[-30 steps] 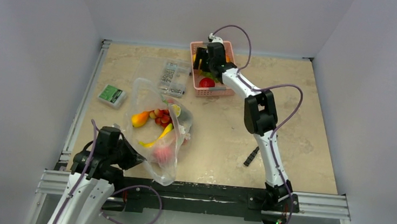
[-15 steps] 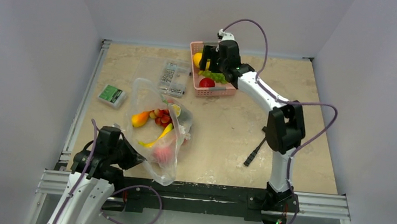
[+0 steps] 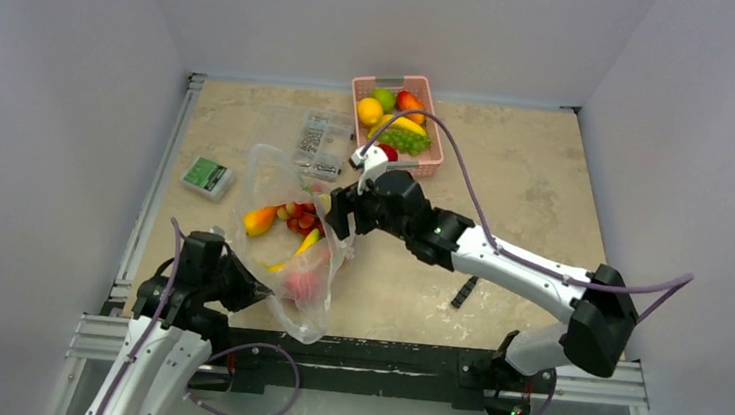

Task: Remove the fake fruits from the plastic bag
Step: Take out the fake fruit from the plastic bag.

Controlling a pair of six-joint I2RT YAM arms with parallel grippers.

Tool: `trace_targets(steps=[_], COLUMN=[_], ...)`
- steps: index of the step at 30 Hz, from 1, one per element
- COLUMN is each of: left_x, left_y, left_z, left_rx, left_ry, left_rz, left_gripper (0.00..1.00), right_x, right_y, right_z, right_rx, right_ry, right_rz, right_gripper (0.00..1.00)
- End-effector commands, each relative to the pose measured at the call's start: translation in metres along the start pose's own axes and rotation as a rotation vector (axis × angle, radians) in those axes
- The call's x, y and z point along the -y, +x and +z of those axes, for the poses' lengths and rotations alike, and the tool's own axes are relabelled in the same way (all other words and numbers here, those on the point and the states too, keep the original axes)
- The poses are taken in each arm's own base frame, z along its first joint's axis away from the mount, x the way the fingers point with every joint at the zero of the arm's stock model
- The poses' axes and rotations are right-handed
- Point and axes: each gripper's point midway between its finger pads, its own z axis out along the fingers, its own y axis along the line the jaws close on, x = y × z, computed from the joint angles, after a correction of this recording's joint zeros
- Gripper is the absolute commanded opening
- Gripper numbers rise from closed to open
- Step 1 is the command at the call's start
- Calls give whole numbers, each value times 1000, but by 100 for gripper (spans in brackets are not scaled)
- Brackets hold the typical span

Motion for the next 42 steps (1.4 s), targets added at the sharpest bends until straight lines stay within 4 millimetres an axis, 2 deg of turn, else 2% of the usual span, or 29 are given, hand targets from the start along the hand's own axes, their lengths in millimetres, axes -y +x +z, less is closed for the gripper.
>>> trace_targets(steps=[1, 4, 7, 9, 13, 14, 16, 20, 23, 32, 39, 42], left_x=[8, 7, 6, 7, 8, 8, 7, 5, 5, 6, 7, 8], left_y=[-1, -1, -1, -1, 0, 0, 0, 1, 3, 1, 1, 1], left_z=[2, 4, 6, 7, 6, 5, 4, 0, 1, 0, 0, -1], left_rx=[-4, -4, -7, -10, -15, -13, -10, -6, -9, -4, -6, -4], left_ry=[38, 42, 37, 38, 42, 43, 42, 37, 42, 43, 45, 47], left_rz=[34, 35, 37, 35, 29, 27, 26, 25, 19, 19, 23, 24], left_gripper=[0, 0, 0, 0, 0, 0, 0, 0, 0, 0, 0, 0], right_x=[-43, -70, -100, -117, -126, -128, -124, -99, -93, -61, -45, -40], right_y=[-15, -7, 5, 18, 25, 20, 17, 32, 37, 40, 48, 50], right_z=[-39, -55, -55, -42, -4, 5, 23, 63, 79, 102, 114, 118], right_rx=[116, 120, 92, 51, 10, 15, 21, -66, -83, -100, -126, -139], right_ry=[-69, -135, -222, -247, -197, -179, -112, 87, 148, 345, 411, 413], right_rz=[-128, -160, -225, -283, -301, -304, -309, -382, -431, -573, -600, -597], right_gripper=[73, 70, 67, 63, 54, 53, 52, 48, 48, 51, 56, 61])
